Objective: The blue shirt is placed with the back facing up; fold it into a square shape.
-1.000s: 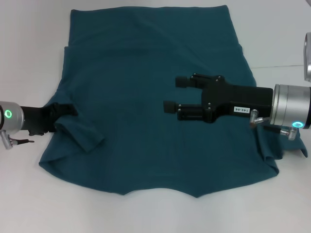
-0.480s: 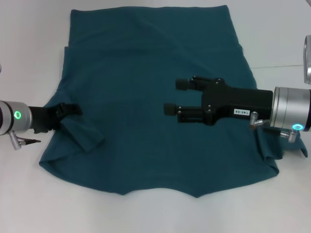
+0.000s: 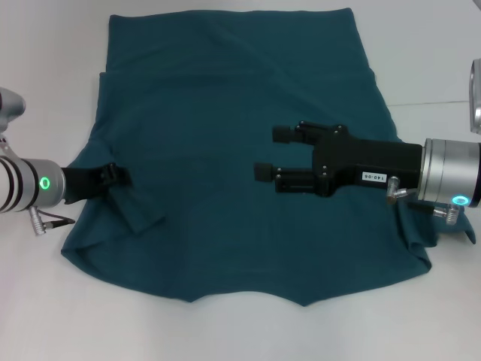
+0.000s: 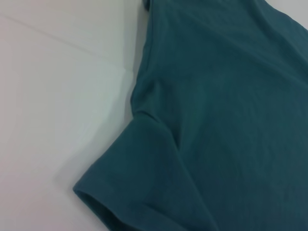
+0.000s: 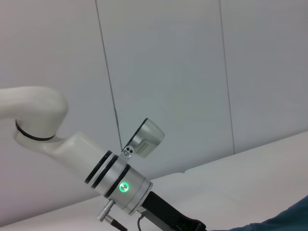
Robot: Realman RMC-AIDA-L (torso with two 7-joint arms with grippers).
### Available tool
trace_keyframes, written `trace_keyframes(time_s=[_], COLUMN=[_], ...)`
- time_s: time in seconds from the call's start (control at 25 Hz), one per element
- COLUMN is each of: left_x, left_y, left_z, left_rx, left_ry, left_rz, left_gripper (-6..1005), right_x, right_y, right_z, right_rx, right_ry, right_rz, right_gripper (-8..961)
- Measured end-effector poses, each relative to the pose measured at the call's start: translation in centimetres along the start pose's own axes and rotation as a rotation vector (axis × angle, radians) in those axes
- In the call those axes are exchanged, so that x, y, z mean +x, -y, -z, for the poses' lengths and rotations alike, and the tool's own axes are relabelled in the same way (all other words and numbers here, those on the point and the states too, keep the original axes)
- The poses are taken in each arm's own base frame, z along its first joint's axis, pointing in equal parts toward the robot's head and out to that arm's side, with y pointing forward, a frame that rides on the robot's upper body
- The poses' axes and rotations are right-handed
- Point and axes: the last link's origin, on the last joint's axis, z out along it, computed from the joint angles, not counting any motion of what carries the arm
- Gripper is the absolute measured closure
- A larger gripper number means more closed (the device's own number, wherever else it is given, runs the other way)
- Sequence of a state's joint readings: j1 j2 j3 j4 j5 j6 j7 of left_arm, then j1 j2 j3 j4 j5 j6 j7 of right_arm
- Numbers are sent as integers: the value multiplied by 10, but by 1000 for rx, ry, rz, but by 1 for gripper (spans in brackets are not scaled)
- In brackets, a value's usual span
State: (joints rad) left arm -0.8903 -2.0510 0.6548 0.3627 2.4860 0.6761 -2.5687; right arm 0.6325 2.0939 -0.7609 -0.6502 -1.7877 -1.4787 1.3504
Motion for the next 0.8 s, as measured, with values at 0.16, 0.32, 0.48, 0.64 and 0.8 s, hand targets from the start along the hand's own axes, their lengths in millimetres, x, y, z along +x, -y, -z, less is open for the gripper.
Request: trace_keyframes(time_s=[0.16,0.32,0.48,0.64,0.8], left_x=[0,1,5,8,9], left_y=[-1,2,10,12,1], left_z=[-1,1,6,12,13], left_rx=[8,17,27,30,26], left_ry=[-4,-17,-41,-60,-52], left_rz=[-24,-28,-24,-54,-145], left_gripper=[466,656,797,959,959], right_x=[0,-1,-1,-1,1], right_y=[0,0,0,0,-1], right_z=[0,0,0,0,-1], right_rx=[1,0,-1,-2,-4], right_ry=[1,5,6,6,7], right_rz=[-1,-2,-6,-9,-19], right_gripper=[71,72,72,72,72])
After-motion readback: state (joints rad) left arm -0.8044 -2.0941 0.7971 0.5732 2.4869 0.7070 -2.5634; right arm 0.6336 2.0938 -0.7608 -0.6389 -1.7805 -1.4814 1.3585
